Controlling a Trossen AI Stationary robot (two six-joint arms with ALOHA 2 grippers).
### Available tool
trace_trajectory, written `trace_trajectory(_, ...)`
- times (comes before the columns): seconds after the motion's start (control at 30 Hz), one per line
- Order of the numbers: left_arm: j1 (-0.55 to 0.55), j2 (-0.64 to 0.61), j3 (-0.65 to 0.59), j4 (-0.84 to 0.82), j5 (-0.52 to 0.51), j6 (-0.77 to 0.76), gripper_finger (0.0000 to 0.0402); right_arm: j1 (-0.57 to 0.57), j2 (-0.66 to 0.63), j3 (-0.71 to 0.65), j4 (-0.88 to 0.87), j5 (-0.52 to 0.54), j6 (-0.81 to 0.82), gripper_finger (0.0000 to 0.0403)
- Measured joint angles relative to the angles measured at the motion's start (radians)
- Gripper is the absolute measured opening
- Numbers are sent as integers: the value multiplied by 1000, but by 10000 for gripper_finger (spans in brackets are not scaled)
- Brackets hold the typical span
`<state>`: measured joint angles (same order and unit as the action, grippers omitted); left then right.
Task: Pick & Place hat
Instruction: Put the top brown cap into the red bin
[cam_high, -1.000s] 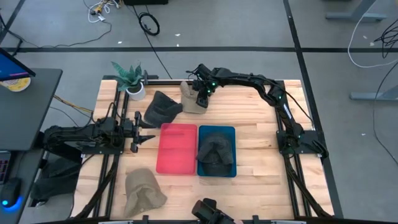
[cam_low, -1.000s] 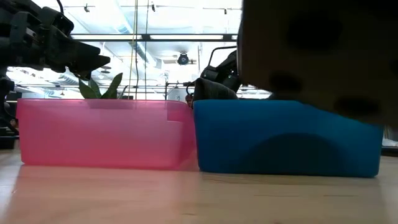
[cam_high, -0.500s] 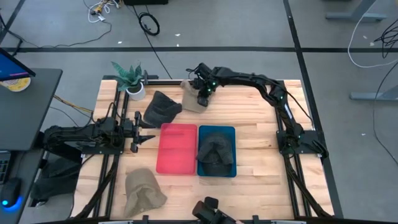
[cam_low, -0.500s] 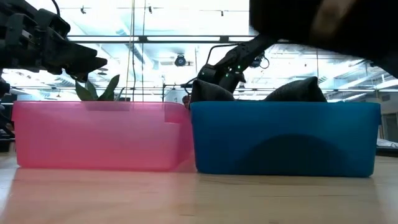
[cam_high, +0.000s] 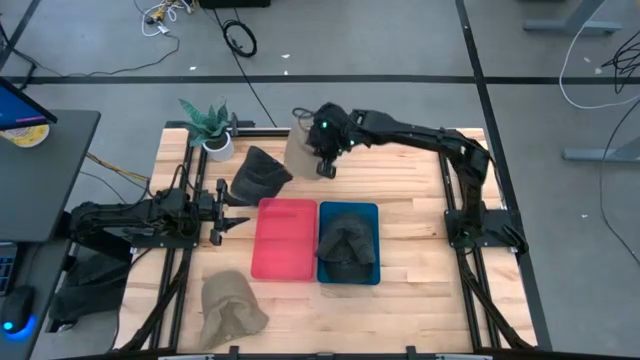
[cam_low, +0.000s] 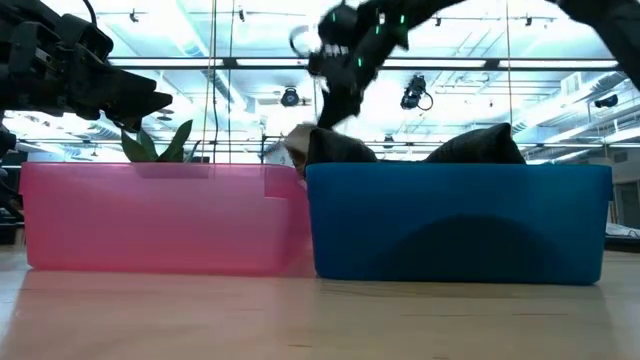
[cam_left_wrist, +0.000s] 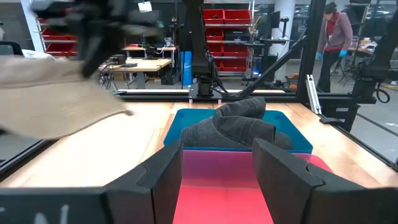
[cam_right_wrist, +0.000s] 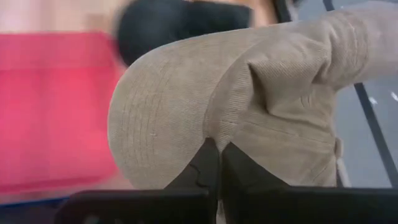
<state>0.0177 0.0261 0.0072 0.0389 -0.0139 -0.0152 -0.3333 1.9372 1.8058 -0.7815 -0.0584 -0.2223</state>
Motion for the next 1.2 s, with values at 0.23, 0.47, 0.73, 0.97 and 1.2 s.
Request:
trace_trajectory(0.23,0,0,0,0,0,0,197,198,-25,0,21,-2,50,0)
trace_trajectory(0.47,0,0,0,0,0,0,197,346,18,0,125,-2,85,0)
trace_trajectory(0.73,0,4,0,-1,0,0,197,433,131,0,224,21,110,0)
trace_trajectory(0.97,0,13,0,-2,0,0,197,449,194,0,171,19,156,0)
trace_trajectory(1.2,0,14,0,-2,0,0,197,451,224,-1,144,16,157,0)
